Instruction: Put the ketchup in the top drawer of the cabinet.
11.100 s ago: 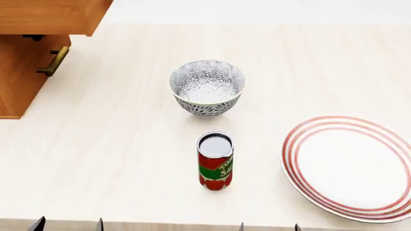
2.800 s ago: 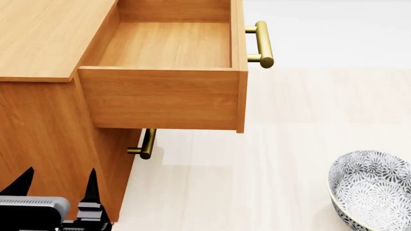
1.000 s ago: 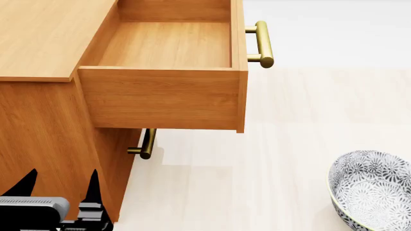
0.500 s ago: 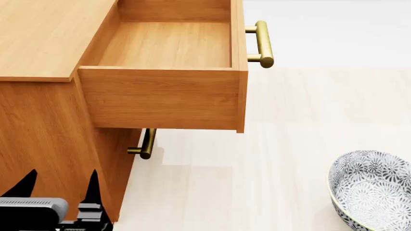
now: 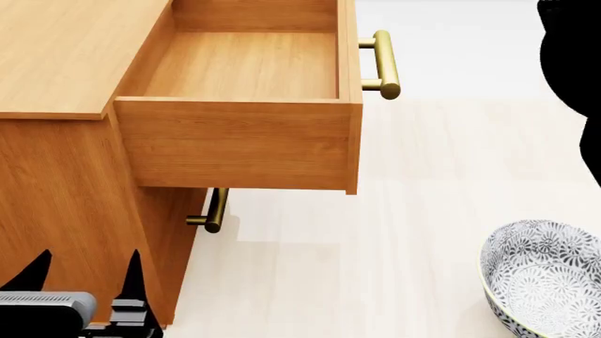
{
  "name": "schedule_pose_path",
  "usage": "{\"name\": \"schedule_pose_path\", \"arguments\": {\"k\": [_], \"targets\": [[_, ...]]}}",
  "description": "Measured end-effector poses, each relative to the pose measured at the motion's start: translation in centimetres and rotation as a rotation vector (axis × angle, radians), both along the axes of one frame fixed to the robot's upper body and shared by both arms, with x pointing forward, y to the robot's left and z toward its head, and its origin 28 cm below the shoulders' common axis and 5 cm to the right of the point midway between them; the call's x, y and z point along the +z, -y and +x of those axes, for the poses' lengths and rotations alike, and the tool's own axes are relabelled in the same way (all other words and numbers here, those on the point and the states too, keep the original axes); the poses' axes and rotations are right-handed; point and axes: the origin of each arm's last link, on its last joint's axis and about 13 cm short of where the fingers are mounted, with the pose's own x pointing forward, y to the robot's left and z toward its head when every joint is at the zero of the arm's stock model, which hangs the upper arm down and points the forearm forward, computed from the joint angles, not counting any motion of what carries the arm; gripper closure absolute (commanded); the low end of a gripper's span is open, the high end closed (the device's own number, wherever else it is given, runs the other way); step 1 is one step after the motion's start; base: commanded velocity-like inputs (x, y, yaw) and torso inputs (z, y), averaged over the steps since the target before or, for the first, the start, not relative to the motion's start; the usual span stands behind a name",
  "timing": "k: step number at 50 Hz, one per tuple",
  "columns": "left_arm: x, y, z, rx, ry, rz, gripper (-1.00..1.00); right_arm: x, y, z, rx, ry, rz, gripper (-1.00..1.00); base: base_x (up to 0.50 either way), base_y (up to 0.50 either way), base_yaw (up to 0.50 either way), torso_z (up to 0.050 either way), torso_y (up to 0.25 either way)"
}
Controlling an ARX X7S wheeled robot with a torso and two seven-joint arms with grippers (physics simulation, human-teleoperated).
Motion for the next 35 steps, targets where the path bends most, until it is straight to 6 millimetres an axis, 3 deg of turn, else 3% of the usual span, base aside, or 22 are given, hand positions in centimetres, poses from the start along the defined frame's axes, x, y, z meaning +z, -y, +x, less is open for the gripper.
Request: {"name": "schedule_pose_path", "arguments": {"k": [35], "targets": [[0.0,0.0,0.1,0.002,-0.003,-0.003,-1.0,1.4,-3.8,7.4,0.066,-0.195,-0.128,1.0,0.0,0.0,0.0,0.0,0.0]]}}
